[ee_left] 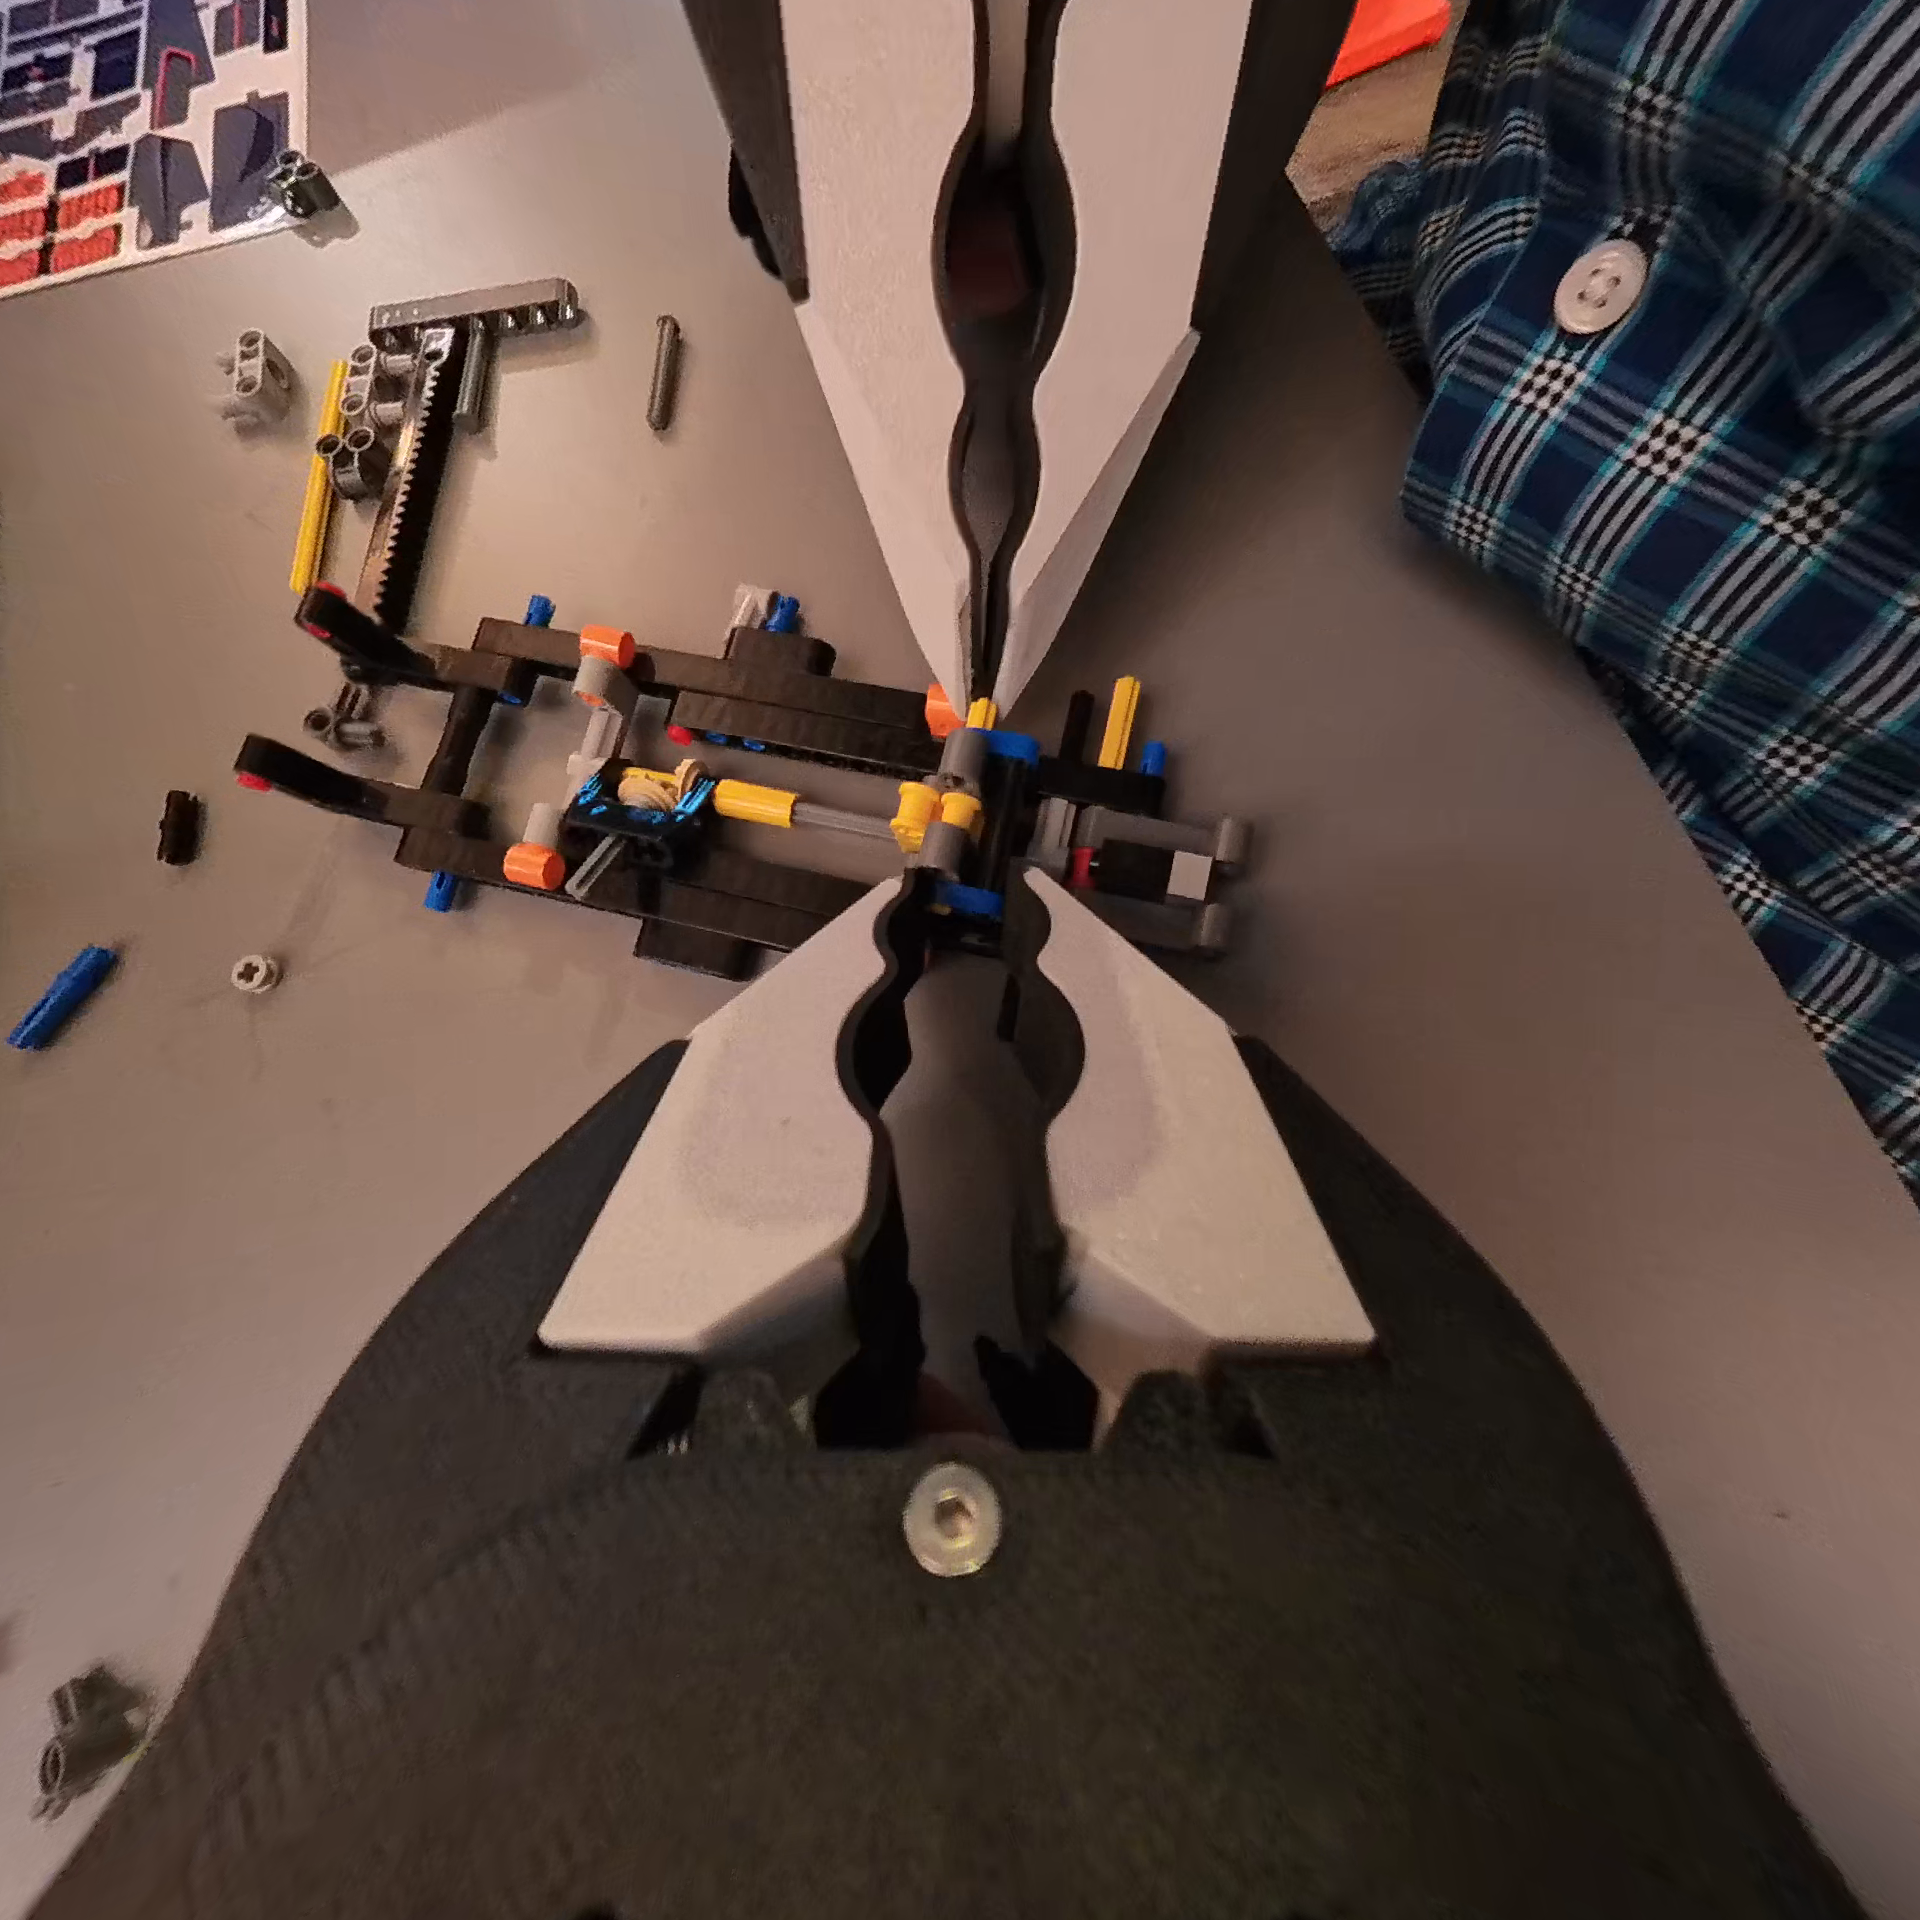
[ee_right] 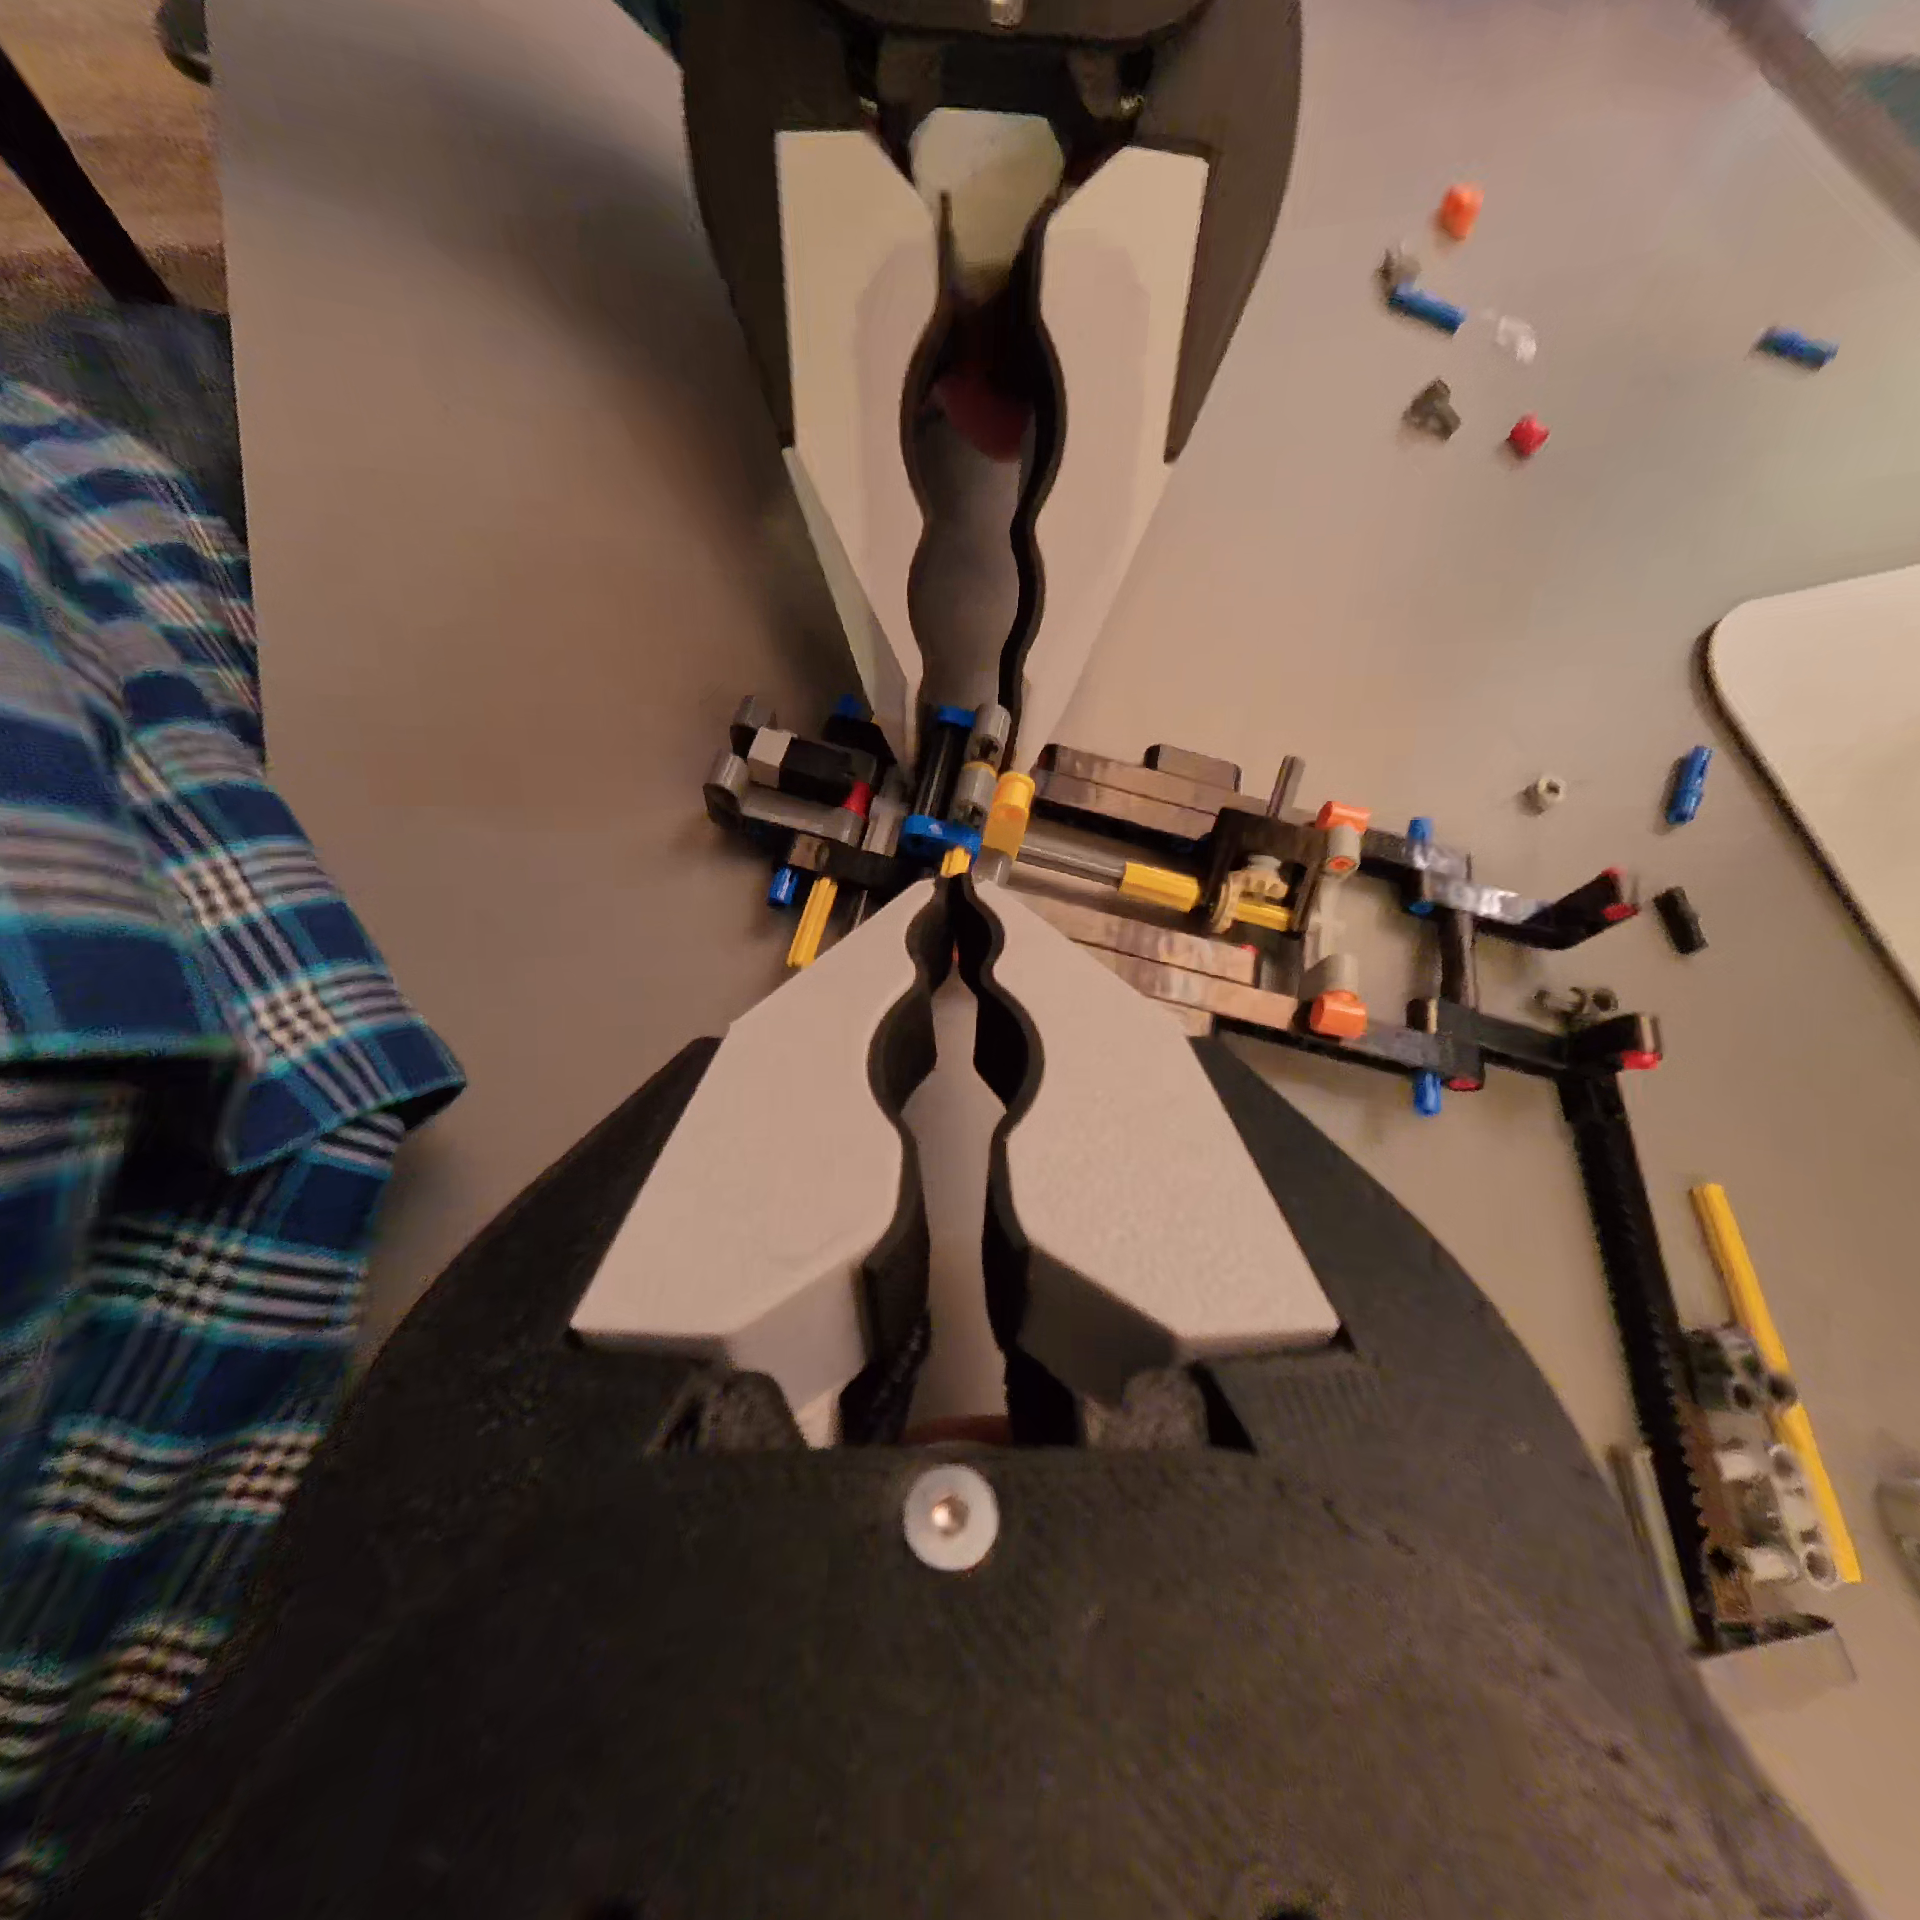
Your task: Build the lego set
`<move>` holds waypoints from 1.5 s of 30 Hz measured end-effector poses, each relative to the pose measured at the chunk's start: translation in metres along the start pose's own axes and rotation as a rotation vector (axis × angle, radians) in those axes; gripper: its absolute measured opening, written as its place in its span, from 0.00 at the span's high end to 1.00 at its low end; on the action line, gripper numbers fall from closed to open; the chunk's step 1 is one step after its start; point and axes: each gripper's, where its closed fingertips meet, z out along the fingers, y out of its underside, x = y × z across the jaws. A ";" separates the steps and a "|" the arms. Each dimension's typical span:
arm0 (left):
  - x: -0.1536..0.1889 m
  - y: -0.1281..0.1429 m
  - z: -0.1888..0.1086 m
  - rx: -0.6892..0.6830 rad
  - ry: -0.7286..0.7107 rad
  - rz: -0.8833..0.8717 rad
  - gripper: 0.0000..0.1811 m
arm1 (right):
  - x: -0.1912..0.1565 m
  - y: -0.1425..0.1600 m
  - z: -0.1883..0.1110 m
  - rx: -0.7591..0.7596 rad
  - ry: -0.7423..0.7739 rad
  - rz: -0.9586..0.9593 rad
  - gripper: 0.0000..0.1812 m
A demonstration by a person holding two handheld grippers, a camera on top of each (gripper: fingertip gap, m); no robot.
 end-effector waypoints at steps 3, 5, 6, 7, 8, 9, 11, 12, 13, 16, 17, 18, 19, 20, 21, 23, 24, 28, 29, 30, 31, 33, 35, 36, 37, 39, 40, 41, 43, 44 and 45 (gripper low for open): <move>0.000 0.000 0.000 -0.001 -0.011 -0.007 0.93 | 0.001 0.001 0.000 -0.061 0.026 0.046 1.00; -0.001 0.000 0.000 -0.002 -0.018 -0.009 0.93 | 0.002 0.002 0.000 -0.081 0.042 0.084 1.00; -0.001 0.000 0.000 -0.002 -0.023 -0.014 0.93 | 0.003 0.002 0.000 -0.092 0.057 0.087 1.00; -0.001 0.000 0.000 -0.003 -0.030 -0.013 0.93 | 0.004 0.002 0.000 -0.103 0.067 0.092 1.00; -0.002 0.000 0.000 -0.004 -0.038 -0.010 0.93 | 0.004 0.002 0.000 -0.110 0.075 0.100 1.00; -0.001 0.000 0.000 -0.004 -0.043 -0.010 0.93 | 0.005 0.002 0.000 -0.116 0.080 0.105 1.00; -0.001 0.000 0.000 -0.005 -0.049 -0.010 0.93 | 0.005 0.002 0.001 -0.131 0.088 0.107 1.00; -0.001 0.000 0.000 -0.006 -0.051 -0.012 0.93 | 0.005 0.002 0.001 -0.137 0.087 0.106 1.00; -0.002 0.000 0.000 -0.006 -0.051 -0.014 0.93 | 0.006 0.003 0.001 -0.143 0.086 0.107 1.00; -0.002 0.000 0.000 -0.006 -0.052 -0.016 0.93 | 0.006 0.002 0.002 -0.151 0.085 0.098 1.00; -0.002 0.000 -0.001 -0.006 -0.051 -0.018 0.93 | 0.006 0.002 0.002 -0.147 0.082 0.108 1.00; -0.002 0.000 -0.001 -0.006 -0.051 -0.020 0.93 | 0.006 0.002 0.003 -0.142 0.081 0.113 1.00; -0.002 0.000 0.000 -0.006 -0.053 -0.018 0.93 | 0.006 0.002 0.003 -0.146 0.083 0.110 1.00; -0.002 0.000 -0.001 -0.006 -0.054 -0.020 0.93 | 0.006 0.002 0.004 -0.150 0.084 0.110 1.00; -0.002 0.000 0.000 -0.005 -0.053 -0.020 0.93 | 0.006 0.002 0.005 -0.153 0.081 0.112 1.00; -0.003 0.000 0.000 -0.006 -0.057 -0.021 0.93 | 0.006 0.001 0.005 -0.158 0.082 0.109 1.00; -0.002 0.000 0.000 -0.006 -0.060 -0.018 0.93 | 0.006 0.002 0.006 -0.160 0.081 0.111 1.00; -0.002 0.000 0.000 -0.004 -0.055 -0.021 0.93 | 0.007 0.002 0.006 -0.162 0.078 0.108 1.00; -0.002 0.000 0.000 -0.003 -0.050 -0.025 0.93 | 0.007 0.002 0.006 -0.158 0.076 0.106 1.00; -0.002 0.000 0.000 -0.002 -0.047 -0.028 0.93 | 0.007 0.002 0.006 -0.156 0.075 0.104 1.00; -0.002 0.000 0.000 -0.001 -0.047 -0.027 0.93 | 0.007 0.002 0.005 -0.155 0.077 0.095 1.00; -0.004 0.000 0.000 0.002 -0.048 -0.038 0.93 | 0.008 0.003 0.004 -0.146 0.076 0.095 1.00; -0.008 -0.002 0.000 0.011 -0.078 -0.041 0.93 | 0.011 0.006 0.004 -0.157 0.039 0.111 1.00; -0.009 -0.002 0.000 0.014 -0.085 -0.042 0.93 | 0.011 0.006 0.004 -0.157 0.023 0.101 1.00; -0.009 -0.003 0.001 0.018 -0.088 -0.044 0.93 | 0.011 0.007 0.003 -0.155 0.009 0.101 1.00; -0.009 -0.001 0.002 0.005 -0.094 -0.040 0.92 | 0.010 0.005 -0.001 -0.134 0.002 0.093 0.95; -0.010 -0.001 0.002 0.006 -0.098 -0.034 0.92 | 0.011 0.006 -0.004 -0.133 0.005 0.084 0.94; -0.010 -0.001 0.002 0.006 -0.104 -0.032 0.92 | 0.013 0.006 -0.007 -0.129 0.009 0.088 0.93; -0.011 -0.004 0.000 0.026 -0.114 -0.040 0.88 | 0.018 0.007 -0.013 -0.118 0.020 0.110 0.93; -0.012 -0.005 -0.003 0.044 -0.122 -0.053 0.86 | 0.021 0.009 -0.016 -0.117 0.026 0.124 0.93; -0.013 -0.005 -0.006 0.052 -0.132 -0.063 0.83 | 0.023 0.010 -0.019 -0.110 0.028 0.136 0.94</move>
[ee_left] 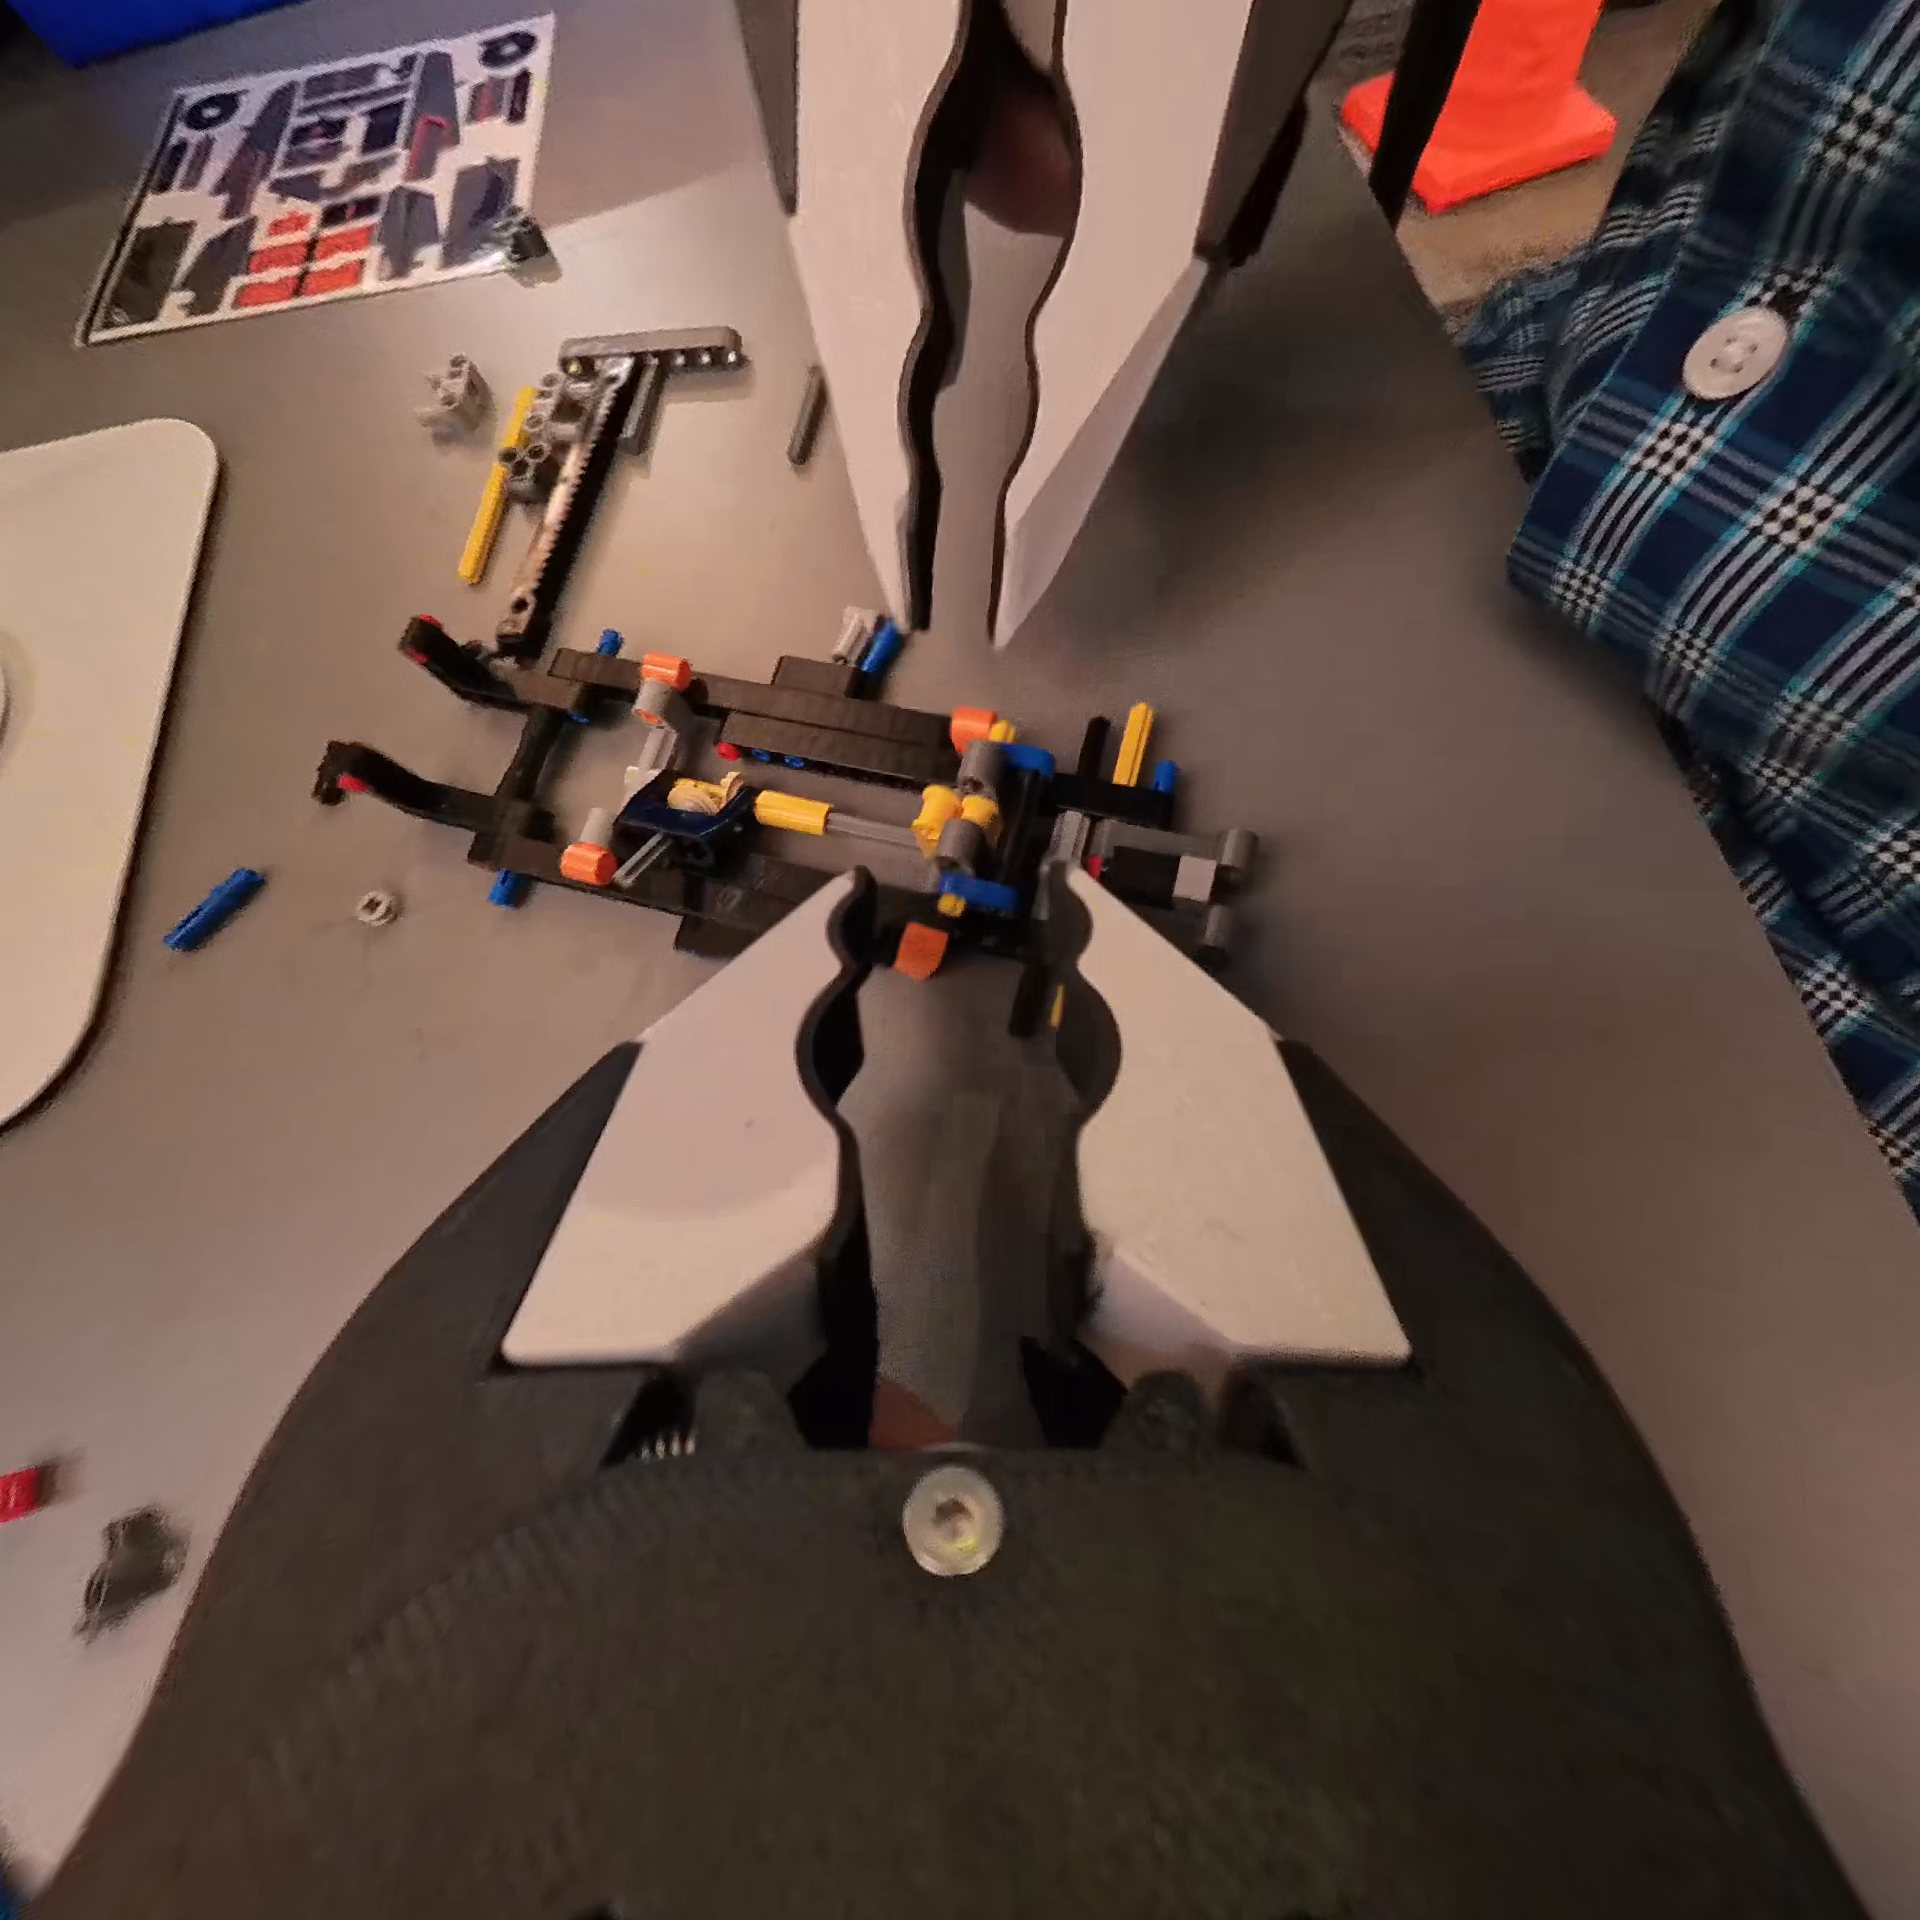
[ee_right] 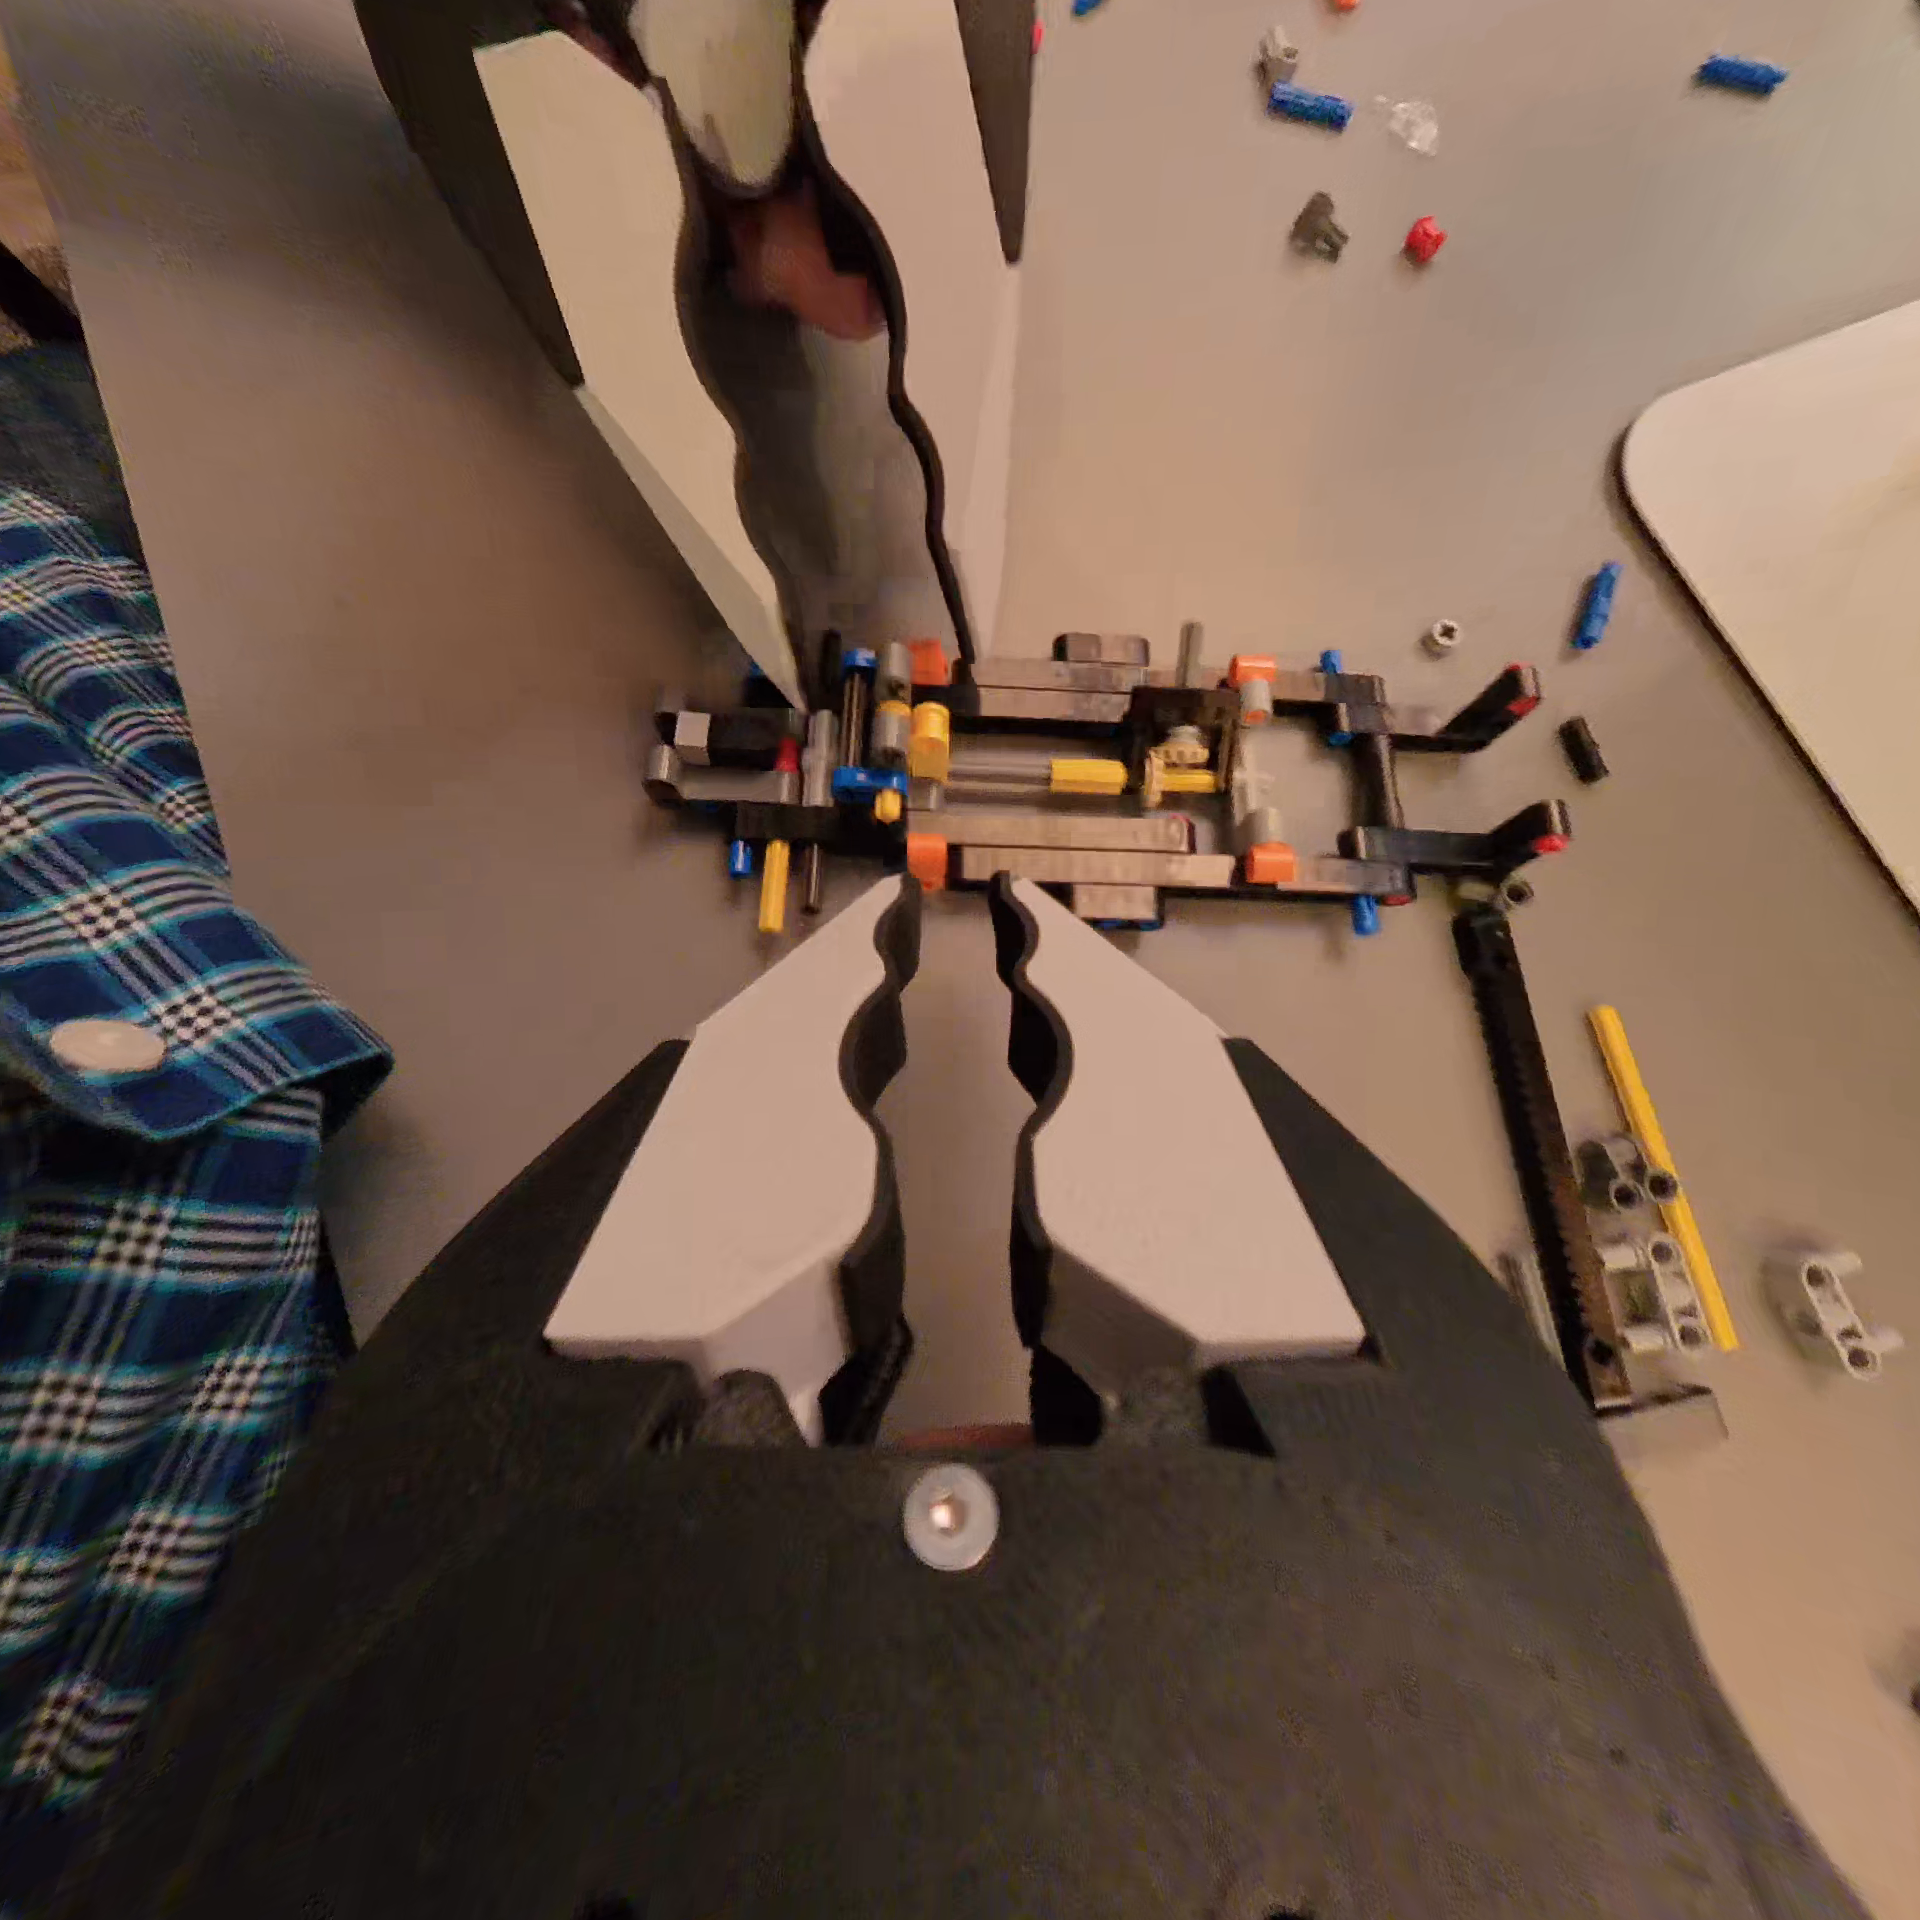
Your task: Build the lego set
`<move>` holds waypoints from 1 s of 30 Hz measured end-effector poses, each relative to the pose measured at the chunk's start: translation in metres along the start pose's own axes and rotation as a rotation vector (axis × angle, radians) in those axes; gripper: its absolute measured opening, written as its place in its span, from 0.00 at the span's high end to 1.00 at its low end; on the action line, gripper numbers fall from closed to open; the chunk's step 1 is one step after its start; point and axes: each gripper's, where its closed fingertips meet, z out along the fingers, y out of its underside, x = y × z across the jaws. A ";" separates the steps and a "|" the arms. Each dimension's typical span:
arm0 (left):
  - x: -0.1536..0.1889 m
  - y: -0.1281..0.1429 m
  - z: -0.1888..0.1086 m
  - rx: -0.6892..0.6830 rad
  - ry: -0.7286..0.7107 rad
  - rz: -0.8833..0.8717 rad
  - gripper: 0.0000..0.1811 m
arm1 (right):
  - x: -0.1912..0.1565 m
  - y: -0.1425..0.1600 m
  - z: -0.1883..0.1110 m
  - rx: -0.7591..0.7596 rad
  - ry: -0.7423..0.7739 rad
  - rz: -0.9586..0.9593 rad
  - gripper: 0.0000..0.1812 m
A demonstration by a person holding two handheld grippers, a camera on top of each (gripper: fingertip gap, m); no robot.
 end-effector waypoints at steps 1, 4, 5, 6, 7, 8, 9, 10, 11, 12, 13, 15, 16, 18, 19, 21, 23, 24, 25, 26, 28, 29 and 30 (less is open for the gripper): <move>-0.003 0.002 -0.004 -0.005 -0.019 -0.008 0.81 | 0.001 -0.001 -0.004 0.021 -0.006 0.009 0.94; -0.005 0.000 -0.014 0.014 -0.049 -0.080 0.78 | 0.001 -0.001 -0.010 0.042 -0.008 0.014 0.92; -0.005 -0.001 -0.015 0.013 -0.064 -0.094 0.77 | 0.002 0.000 -0.010 0.044 -0.007 0.008 0.91; -0.004 -0.001 -0.017 0.001 -0.086 -0.099 0.77 | 0.002 -0.001 -0.011 0.054 -0.017 0.014 0.90; -0.004 0.001 -0.018 -0.019 -0.104 -0.111 0.77 | 0.003 -0.002 -0.013 0.064 -0.026 0.024 0.89; -0.003 0.001 -0.019 -0.030 -0.116 -0.130 0.76 | 0.004 -0.002 -0.014 0.064 -0.029 0.024 0.88; -0.002 0.001 -0.020 -0.033 -0.131 -0.154 0.76 | 0.006 -0.001 -0.016 0.062 -0.029 0.013 0.87; -0.001 0.001 -0.021 -0.039 -0.148 -0.186 0.75 | 0.008 -0.001 -0.017 0.059 -0.019 -0.001 0.86; 0.002 0.000 -0.021 -0.040 -0.148 -0.216 0.72 | 0.012 -0.001 -0.018 0.054 -0.004 -0.013 0.86; 0.005 -0.002 -0.020 -0.046 -0.158 -0.245 0.70 | 0.015 0.000 -0.020 0.049 0.006 -0.023 0.85; 0.007 -0.003 -0.020 -0.057 -0.184 -0.274 0.68 | 0.019 0.002 -0.021 0.043 0.016 -0.027 0.85; 0.016 -0.002 -0.014 -0.100 -0.203 -0.355 0.59 | 0.028 0.004 -0.023 0.039 0.039 -0.025 0.84; 0.015 0.004 -0.012 -0.146 -0.261 -0.395 0.57 | 0.032 0.004 -0.025 0.045 0.047 -0.015 0.84; 0.019 0.009 -0.006 -0.188 -0.322 -0.461 0.53 | 0.037 0.005 -0.026 0.060 0.064 0.017 0.85; 0.018 0.012 -0.004 -0.201 -0.371 -0.481 0.52 | 0.040 0.005 -0.027 0.067 0.073 0.027 0.85; 0.021 0.014 0.002 -0.219 -0.422 -0.491 0.52 | 0.042 0.006 -0.030 0.079 0.084 0.026 0.85; 0.018 0.012 0.005 -0.225 -0.471 -0.475 0.60 | 0.044 0.009 -0.032 0.068 0.092 0.017 0.85; 0.016 0.014 0.005 -0.246 -0.491 -0.459 0.63 | 0.045 0.013 -0.032 0.048 0.091 0.017 0.85; 0.013 0.015 0.005 -0.261 -0.509 -0.437 0.67 | 0.046 0.017 -0.032 0.031 0.090 0.016 0.84; 0.013 0.014 0.004 -0.263 -0.510 -0.420 0.71 | 0.044 0.019 -0.032 0.025 0.079 0.011 0.84; 0.007 0.019 -0.001 -0.281 -0.547 -0.416 0.79 | 0.040 0.024 -0.029 0.005 0.066 0.003 0.84; 0.006 0.020 -0.003 -0.281 -0.549 -0.415 0.80 | 0.038 0.027 -0.026 -0.011 0.062 -0.008 0.84; 0.004 0.022 -0.006 -0.283 -0.552 -0.416 0.80 | 0.036 0.028 -0.024 -0.022 0.062 -0.025 0.84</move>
